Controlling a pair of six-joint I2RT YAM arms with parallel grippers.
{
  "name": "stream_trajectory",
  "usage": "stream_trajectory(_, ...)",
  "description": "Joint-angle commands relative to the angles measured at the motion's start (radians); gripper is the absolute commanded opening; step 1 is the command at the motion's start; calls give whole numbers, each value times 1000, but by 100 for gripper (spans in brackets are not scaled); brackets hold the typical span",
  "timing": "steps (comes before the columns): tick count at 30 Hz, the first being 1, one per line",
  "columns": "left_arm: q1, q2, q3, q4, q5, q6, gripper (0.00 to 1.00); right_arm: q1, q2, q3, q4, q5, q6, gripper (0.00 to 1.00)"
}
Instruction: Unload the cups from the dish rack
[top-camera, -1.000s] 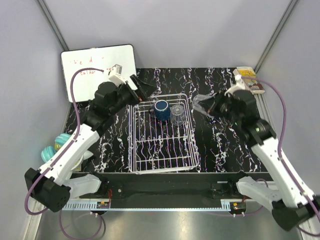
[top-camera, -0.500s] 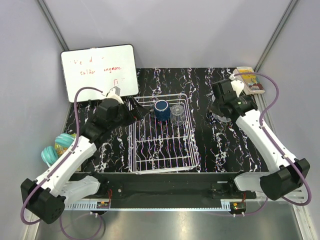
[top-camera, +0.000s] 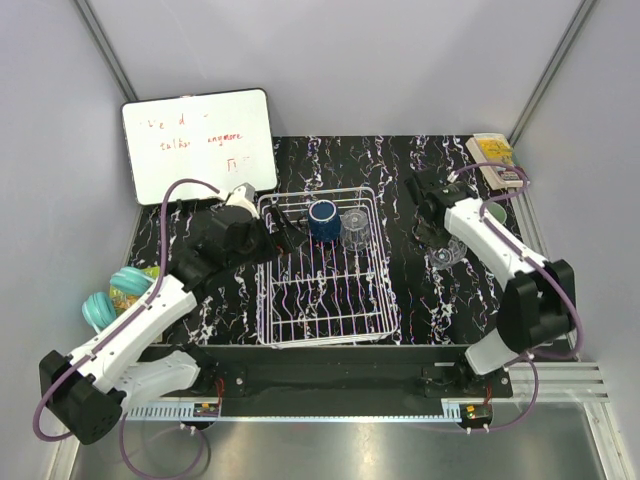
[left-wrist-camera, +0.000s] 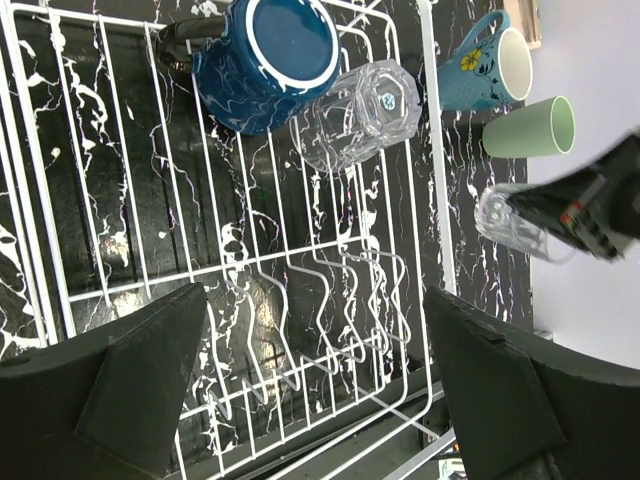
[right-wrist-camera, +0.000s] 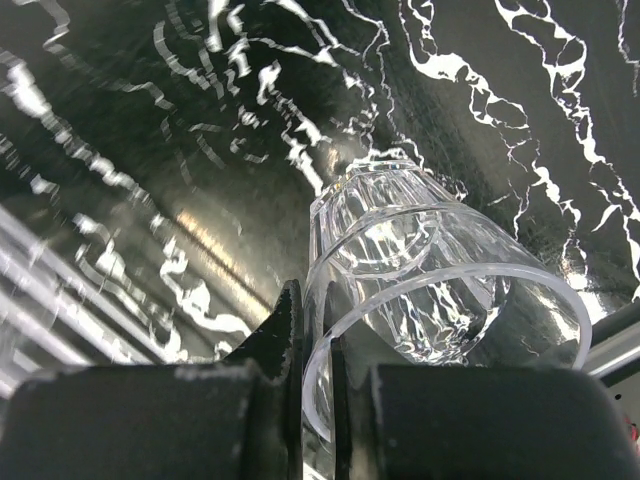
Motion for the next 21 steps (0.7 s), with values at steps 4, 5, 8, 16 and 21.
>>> stream_trajectory(4,-13,-3,2,10,-25,6,94,-95,143,105,14,-67,-10,0)
stream_trajectory(5,-13,-2,0,9,-25,6,94,-116,156,115,29,-79,-23,0)
stream_trajectory(8,-15,10,-3,9,-8,5,94,-140,220,130,49,-140,-46,0)
stream_trajectory(16,-16,18,-10,1,-11,6,94,-149,280,141,60,-136,-86,0)
stream_trajectory(21,-22,37,-9,3,-10,3,94,-149,294,107,86,-139,-92,0)
